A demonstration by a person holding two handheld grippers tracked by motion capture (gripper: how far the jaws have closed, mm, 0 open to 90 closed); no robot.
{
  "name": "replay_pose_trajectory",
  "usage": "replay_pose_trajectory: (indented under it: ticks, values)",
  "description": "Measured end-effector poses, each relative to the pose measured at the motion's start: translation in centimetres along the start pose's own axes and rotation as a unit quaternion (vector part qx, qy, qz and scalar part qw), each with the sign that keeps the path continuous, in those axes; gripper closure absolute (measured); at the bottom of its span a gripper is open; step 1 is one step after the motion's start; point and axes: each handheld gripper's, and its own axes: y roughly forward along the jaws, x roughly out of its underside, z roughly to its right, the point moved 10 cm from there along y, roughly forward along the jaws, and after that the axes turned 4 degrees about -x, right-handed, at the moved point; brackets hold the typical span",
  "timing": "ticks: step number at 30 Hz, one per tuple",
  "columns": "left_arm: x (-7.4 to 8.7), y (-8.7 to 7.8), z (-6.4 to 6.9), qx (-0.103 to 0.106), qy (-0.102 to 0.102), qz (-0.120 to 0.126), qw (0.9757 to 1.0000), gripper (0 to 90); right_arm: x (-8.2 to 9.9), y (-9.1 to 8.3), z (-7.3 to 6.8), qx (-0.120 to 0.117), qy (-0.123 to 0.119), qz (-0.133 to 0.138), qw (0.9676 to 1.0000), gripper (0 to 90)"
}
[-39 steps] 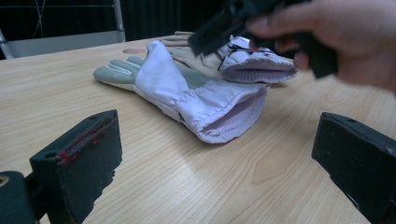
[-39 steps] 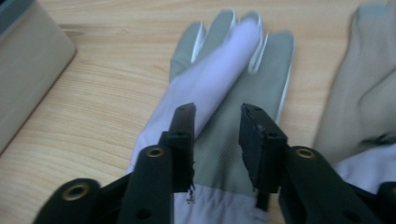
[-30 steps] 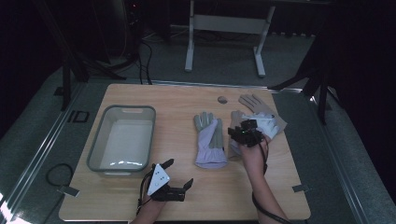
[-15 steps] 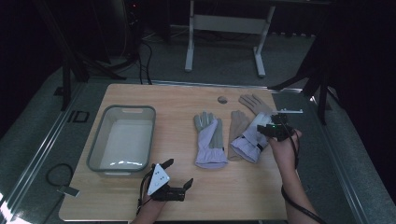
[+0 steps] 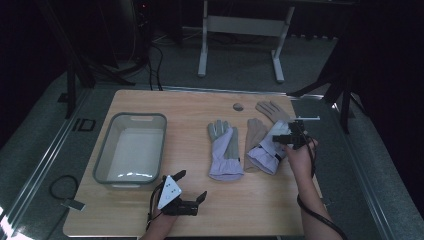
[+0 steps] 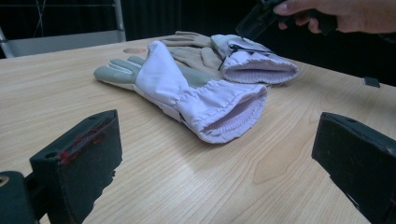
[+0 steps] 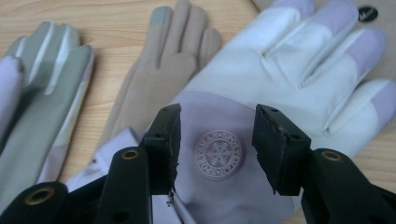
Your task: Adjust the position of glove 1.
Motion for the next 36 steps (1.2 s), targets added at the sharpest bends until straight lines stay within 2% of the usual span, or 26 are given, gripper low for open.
replay_pose_trajectory:
  ticks: [4,7,12,18,23,27,30,31,33,34,36]
  values:
    - [0.0,0.0,0.0,0.000,0.001,-0.001,1.0000,1.7,1.2,1.2,0.2,0.000,0.014,-0.029,0.9995,50.4]
    - [0.0,0.0,0.0,0.000,0.002,-0.001,1.0000,1.7,1.9,2.0,0.4,0.008,0.015,-0.049,0.9986,52.2]
    - [0.0,0.0,0.1,-0.001,0.003,-0.001,1.0000,1.7,2.1,2.3,0.4,0.012,0.009,-0.056,0.9983,61.4]
    - [0.0,0.0,0.0,0.000,0.003,-0.001,1.0000,1.6,2.1,2.1,0.3,0.013,0.007,-0.046,0.9988,67.5]
    - [0.0,0.0,0.0,-0.001,0.002,-0.001,1.0000,1.6,2.0,1.3,0.1,0.021,-0.010,-0.030,0.9993,75.5]
    - [0.0,0.0,0.0,-0.001,0.002,-0.001,1.0000,1.6,1.6,-0.3,-0.3,0.002,-0.015,-0.011,0.9998,77.5]
    - [0.0,0.0,0.0,-0.001,0.001,-0.001,1.0000,1.7,1.4,-1.8,-0.9,-0.007,-0.043,-0.007,0.9990,77.6]
    - [0.0,0.0,0.0,-0.001,0.001,-0.001,1.0000,1.6,1.3,-2.3,-1.1,-0.010,-0.058,-0.008,0.9982,77.6]
    - [0.0,0.0,0.0,-0.001,0.001,-0.001,1.0000,1.6,1.2,-3.3,-1.4,-0.023,-0.071,-0.015,0.9971,77.6]
    - [0.0,0.0,0.0,-0.002,0.002,-0.001,1.0000,1.6,1.2,-3.7,-1.7,-0.032,-0.093,-0.020,0.9950,77.5]
    - [0.0,0.0,0.0,-0.002,0.002,-0.001,1.0000,1.6,1.5,-4.5,-1.9,-0.031,-0.122,-0.035,0.9915,77.5]
